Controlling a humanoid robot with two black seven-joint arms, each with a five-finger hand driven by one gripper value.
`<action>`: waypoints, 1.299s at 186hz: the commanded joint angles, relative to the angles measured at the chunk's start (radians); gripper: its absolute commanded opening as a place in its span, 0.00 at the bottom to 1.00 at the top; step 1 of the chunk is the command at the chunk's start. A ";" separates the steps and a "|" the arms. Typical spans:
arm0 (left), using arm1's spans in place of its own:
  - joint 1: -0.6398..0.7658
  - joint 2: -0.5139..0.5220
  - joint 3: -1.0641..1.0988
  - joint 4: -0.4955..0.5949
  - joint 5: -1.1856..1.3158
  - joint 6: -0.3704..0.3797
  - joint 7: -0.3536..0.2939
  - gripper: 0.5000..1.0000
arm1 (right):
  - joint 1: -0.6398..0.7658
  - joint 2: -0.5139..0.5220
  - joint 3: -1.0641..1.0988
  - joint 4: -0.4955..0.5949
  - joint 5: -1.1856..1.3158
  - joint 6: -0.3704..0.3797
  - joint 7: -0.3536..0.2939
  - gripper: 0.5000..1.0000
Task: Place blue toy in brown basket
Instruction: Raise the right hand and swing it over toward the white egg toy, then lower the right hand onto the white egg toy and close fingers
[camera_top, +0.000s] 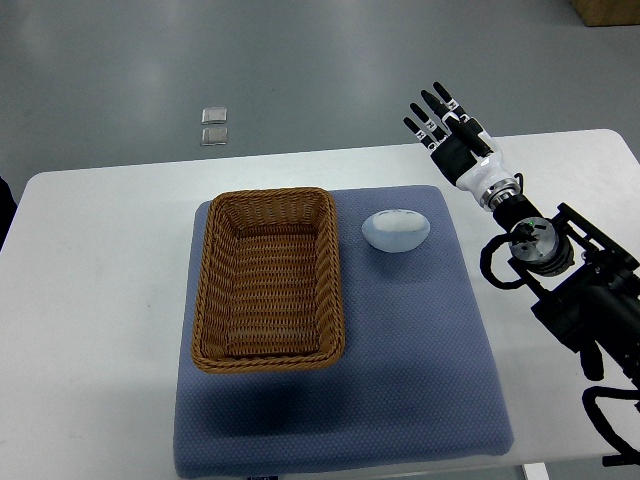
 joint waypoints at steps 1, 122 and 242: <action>-0.001 0.000 -0.001 0.000 0.000 0.000 0.000 1.00 | 0.002 -0.001 0.000 0.000 0.000 0.000 0.000 0.81; -0.001 0.000 -0.009 -0.002 0.002 0.000 0.000 1.00 | 0.270 -0.188 -0.330 0.014 -0.307 0.054 -0.083 0.81; -0.004 0.000 -0.006 -0.018 0.002 -0.003 0.000 1.00 | 0.871 -0.349 -1.164 0.235 -0.822 0.244 -0.232 0.81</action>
